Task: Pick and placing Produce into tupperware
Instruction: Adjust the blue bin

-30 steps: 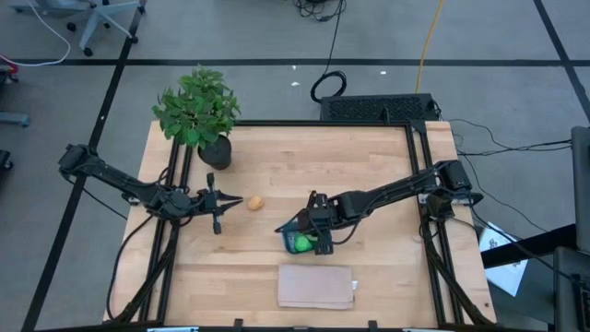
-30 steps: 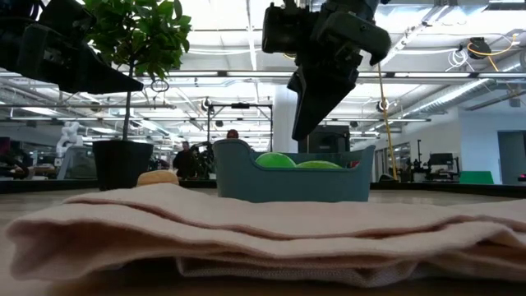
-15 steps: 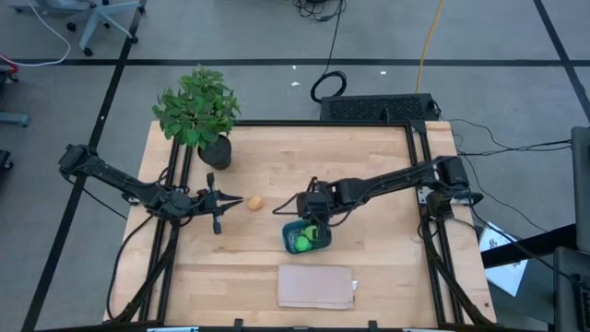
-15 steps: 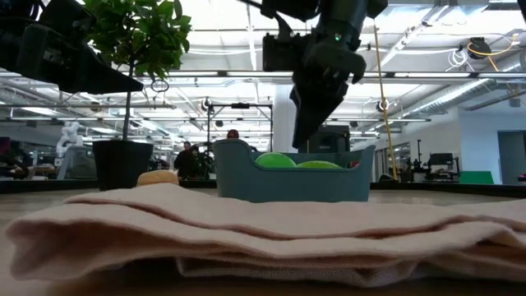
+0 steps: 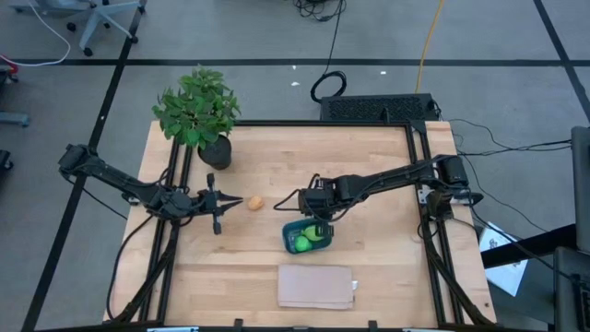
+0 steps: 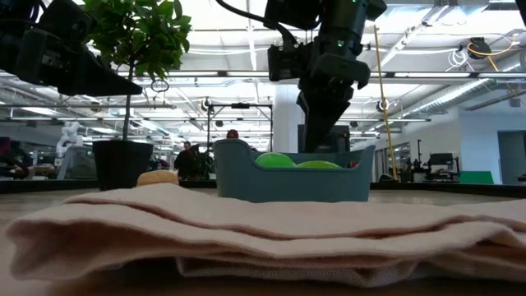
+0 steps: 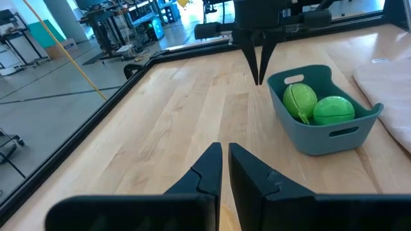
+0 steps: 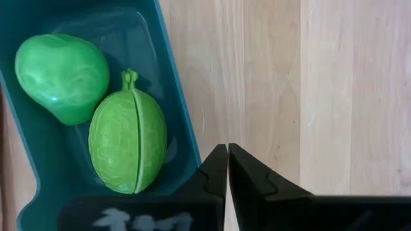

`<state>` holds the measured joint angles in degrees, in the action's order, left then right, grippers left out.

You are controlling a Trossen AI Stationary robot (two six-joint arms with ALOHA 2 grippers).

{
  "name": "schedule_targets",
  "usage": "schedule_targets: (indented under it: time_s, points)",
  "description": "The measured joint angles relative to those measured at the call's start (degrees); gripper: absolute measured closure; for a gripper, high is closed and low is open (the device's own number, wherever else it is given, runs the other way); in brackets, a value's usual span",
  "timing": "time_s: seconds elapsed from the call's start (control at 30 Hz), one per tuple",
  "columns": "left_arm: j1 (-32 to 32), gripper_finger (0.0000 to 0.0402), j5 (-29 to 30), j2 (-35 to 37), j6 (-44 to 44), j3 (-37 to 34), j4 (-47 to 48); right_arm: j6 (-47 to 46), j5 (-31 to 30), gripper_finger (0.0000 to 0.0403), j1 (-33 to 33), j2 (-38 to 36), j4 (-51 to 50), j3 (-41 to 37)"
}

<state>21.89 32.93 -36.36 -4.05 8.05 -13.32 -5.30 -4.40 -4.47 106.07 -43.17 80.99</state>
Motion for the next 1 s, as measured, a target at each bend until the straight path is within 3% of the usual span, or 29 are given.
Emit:
schedule_targets:
  time_s: [0.47,1.0]
  points:
    - [0.0,0.0369,0.0,0.0,0.1,0.0,-0.1,-1.1,0.2,0.0397,-0.2,0.0,-2.8,0.0]
    - [0.0,0.0369,0.0,0.0,0.0,0.0,-0.1,-2.3,4.7,0.0397,-0.5,0.0,-3.0,0.0]
